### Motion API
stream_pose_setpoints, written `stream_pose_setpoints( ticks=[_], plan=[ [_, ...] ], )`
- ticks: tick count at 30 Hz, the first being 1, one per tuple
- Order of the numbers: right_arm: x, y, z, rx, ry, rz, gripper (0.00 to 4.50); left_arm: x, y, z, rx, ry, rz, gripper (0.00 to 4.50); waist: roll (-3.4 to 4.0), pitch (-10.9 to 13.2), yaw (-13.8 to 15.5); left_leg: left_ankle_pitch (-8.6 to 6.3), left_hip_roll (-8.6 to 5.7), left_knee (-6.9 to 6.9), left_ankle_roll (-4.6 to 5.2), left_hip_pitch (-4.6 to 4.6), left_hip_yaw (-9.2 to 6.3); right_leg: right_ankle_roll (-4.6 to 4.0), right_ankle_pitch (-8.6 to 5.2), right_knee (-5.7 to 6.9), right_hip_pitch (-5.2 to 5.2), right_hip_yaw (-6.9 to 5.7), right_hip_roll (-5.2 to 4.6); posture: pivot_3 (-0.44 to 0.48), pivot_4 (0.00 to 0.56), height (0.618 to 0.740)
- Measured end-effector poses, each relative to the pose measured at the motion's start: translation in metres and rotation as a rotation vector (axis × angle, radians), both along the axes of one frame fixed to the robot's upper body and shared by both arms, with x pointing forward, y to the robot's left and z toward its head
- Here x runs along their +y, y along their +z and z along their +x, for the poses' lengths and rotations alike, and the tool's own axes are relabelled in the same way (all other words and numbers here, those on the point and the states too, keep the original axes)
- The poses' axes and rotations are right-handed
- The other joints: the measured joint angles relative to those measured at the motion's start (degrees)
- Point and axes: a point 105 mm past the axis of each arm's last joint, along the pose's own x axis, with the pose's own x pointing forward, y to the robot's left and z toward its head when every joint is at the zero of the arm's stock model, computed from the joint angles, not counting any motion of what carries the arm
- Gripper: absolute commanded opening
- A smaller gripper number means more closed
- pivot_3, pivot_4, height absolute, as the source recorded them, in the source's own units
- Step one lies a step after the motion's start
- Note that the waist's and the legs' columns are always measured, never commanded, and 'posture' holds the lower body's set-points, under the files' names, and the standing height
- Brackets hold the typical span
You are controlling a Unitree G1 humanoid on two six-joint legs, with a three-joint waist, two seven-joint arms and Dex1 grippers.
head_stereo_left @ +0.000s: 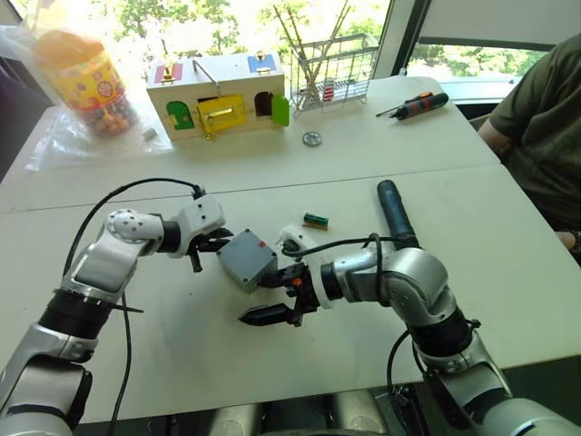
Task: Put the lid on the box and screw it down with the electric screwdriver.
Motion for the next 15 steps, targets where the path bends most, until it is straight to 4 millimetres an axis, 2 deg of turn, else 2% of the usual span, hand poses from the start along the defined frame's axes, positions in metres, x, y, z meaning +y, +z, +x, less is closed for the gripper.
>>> stream_pose_setpoints(
  ticks=[3,5,10,15],
  plan=[
    [-0.025,0.011,0.017,-0.121,-0.05,-0.069,4.48,0.023,-0.008,-0.011,0.044,0.025,0.068,0.94,0.0,0.0,-0.2,0.0,0.02,-0.05,0.0,0.0,0.02,0.0,0.0,-0.01,-0.03,0.02,-0.01,0.0,0.15,0.74],
    [-0.03,0.017,0.023,-0.173,-0.053,-0.08,4.48,0.03,-0.012,-0.021,0.073,0.03,0.088,0.94,0.0,0.0,-0.4,0.0,0.04,-0.08,0.0,0.0,0.02,0.0,0.0,-0.02,-0.03,0.02,-0.03,0.0,0.15,0.74],
    [-0.024,0.016,0.034,-0.213,-0.027,-0.054,4.48,0.019,-0.011,-0.044,0.136,-0.001,0.026,0.94,0.0,0.0,-0.8,0.0,0.03,-0.06,0.01,0.0,0.01,0.0,0.0,-0.02,0.02,0.02,-0.1,0.0,0.15,0.74],
    [-0.008,0.003,0.03,-0.181,0.044,-0.041,4.48,0.006,-0.009,-0.047,0.138,0.009,-0.03,0.94,0.0,0.0,-0.8,0.0,0.02,-0.04,0.01,0.0,0.01,0.0,0.0,-0.01,0.02,0.0,-0.09,0.0,0.15,0.74]
  ],
)
